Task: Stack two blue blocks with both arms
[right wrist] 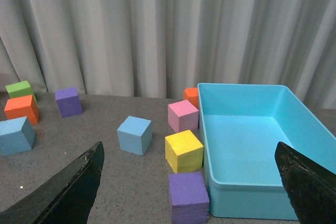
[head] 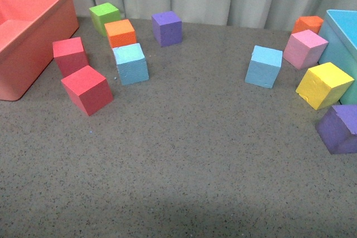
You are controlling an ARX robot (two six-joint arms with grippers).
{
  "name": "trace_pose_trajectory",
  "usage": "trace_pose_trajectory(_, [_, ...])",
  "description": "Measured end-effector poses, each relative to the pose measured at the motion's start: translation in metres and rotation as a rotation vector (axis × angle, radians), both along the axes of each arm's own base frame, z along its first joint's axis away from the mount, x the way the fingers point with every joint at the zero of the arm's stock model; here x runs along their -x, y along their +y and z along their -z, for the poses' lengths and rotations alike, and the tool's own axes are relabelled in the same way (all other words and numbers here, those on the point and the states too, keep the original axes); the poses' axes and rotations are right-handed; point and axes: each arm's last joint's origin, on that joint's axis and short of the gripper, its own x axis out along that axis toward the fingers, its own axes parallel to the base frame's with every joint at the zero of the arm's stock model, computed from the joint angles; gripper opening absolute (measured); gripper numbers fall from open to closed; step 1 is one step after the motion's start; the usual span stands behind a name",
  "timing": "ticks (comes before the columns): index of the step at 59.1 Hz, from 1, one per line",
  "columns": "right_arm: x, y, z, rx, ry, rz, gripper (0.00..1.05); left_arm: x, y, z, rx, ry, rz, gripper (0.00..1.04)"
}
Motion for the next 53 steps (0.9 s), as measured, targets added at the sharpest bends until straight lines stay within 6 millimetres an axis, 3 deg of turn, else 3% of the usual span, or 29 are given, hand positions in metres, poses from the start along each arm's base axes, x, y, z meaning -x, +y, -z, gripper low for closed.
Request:
trace_pose_trajectory(43, [0.000, 0.000, 0.000, 0.001, 0.000, 0.000, 0.95, 0.000, 0.000, 0.000, 0.000, 0.000, 0.000, 0.98])
trace_pose_trajectory(48, [-0.002, -0.001, -0.008, 0.128, -0.070, 0.163, 0.95, 0.000, 0.000, 0.000, 0.000, 0.000, 0.000, 0.98])
trace_pose_trajectory(53, [-0.011, -0.005, -0.010, 0.206, -0.044, 0.197, 0.95, 0.000, 0.000, 0.000, 0.000, 0.000, 0.000, 0.98])
